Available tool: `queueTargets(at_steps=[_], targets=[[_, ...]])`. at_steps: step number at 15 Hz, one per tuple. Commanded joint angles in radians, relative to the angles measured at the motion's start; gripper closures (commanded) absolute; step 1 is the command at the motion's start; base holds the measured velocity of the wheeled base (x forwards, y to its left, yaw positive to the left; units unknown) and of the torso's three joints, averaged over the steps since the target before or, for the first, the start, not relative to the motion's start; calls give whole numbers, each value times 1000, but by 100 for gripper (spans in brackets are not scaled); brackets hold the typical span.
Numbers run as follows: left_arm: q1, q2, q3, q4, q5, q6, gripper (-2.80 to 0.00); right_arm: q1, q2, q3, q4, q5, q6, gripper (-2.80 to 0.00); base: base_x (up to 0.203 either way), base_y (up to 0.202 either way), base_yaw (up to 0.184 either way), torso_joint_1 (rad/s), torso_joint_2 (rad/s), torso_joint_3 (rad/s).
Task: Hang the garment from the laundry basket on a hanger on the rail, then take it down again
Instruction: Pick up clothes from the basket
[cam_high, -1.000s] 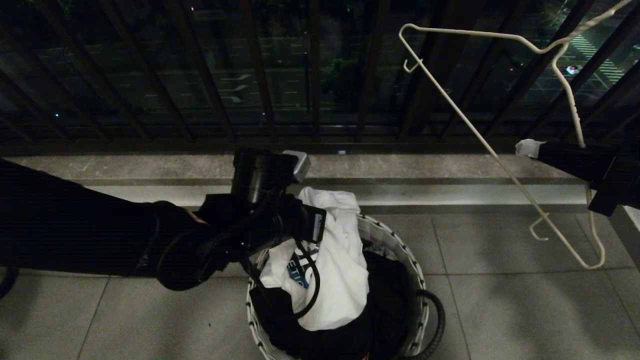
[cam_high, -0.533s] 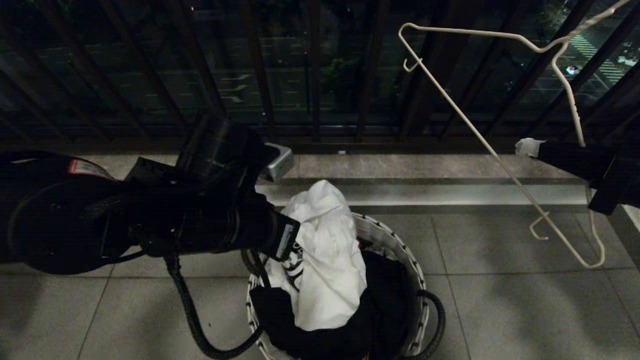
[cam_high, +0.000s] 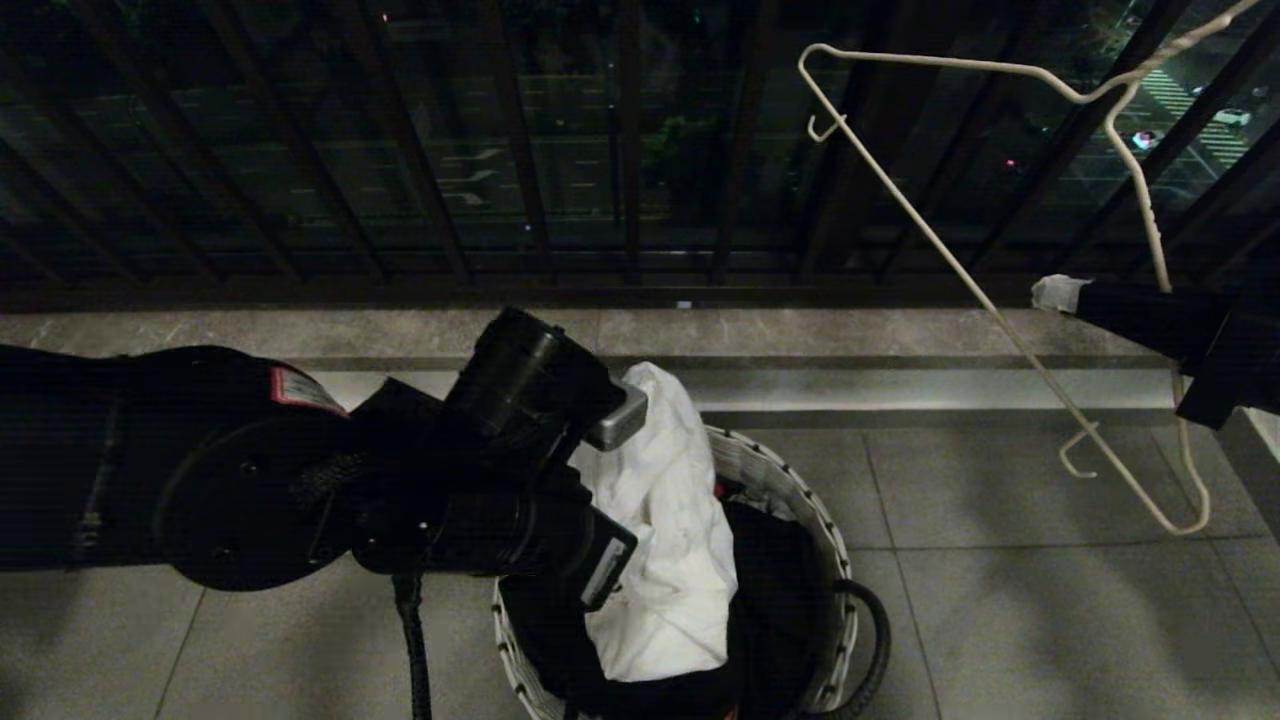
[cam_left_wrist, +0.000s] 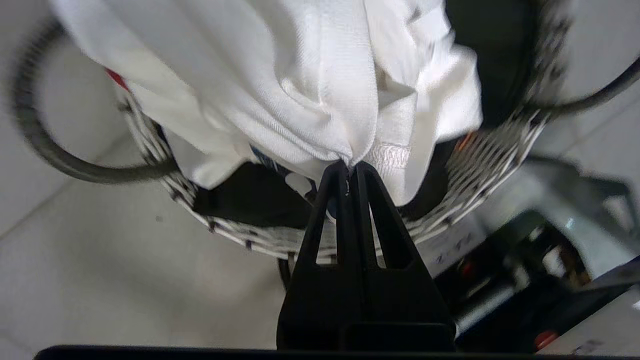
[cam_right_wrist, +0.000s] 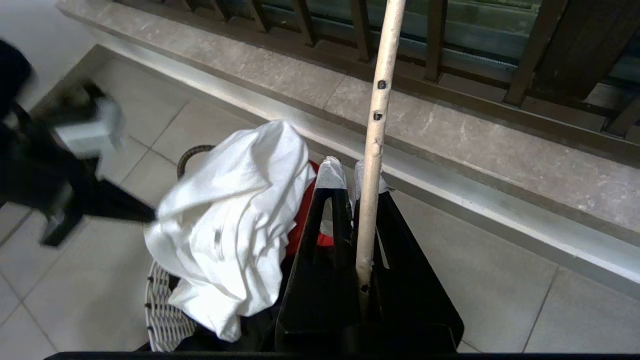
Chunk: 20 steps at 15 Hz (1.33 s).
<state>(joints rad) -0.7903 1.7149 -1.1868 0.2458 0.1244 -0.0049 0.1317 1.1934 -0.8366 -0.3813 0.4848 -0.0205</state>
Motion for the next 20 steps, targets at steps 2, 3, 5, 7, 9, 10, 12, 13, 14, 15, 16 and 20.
queueTargets(at_steps=[2, 3, 5, 7, 9, 10, 12, 13, 14, 15, 16, 20], targets=[[-2, 52, 1, 22, 19, 5, 0, 0, 3, -2, -2, 3, 0, 0, 0, 0, 0, 0, 0, 0], [-1, 65, -2, 27, 26, 6, 0, 0, 5, -2, -2, 3, 0, 0, 0, 0, 0, 0, 0, 0], [3, 76, -14, 24, 29, 2, 0, 0, 6, -2, -2, 3, 1, 0, 0, 0, 0, 0, 0, 0], [7, 66, -14, 24, 31, 3, -280, 0, 6, -2, -2, 3, 1, 0, 0, 0, 0, 0, 0, 0], [8, 40, -14, 27, 35, 3, -280, 0, 8, -1, -2, 3, 0, 0, 0, 0, 0, 0, 0, 0], [8, 26, -13, 28, 43, 4, -280, 0, 8, -1, -2, 3, -1, 0, 0, 0, 0, 0, 0, 0], [6, -38, -12, 27, 66, 3, -280, 0, 8, -1, -2, 3, -1, 0, 0, 0, 0, 0, 0, 0], [6, -65, -11, 26, 71, 2, -280, 0, 9, -1, -2, 3, -1, 0, 0, 0, 0, 0, 0, 0], [6, -89, -11, 24, 74, 0, -280, 0, 9, -1, -2, 3, -1, 0, 0, 0, 0, 0, 0, 0], [6, -106, -12, 22, 74, -1, -280, 0, 15, 0, -2, 3, -1, 0, 0, 0, 0, 0, 0, 0], [5, -116, -13, 20, 74, -3, -280, 0, 17, 1, -2, 3, -1, 0, 0, 0, 0, 0, 0, 0], [6, -107, -16, 17, 74, -6, 0, 0, 18, 1, -2, 3, -1, 0, 0, 0, 0, 0, 0, 0]])
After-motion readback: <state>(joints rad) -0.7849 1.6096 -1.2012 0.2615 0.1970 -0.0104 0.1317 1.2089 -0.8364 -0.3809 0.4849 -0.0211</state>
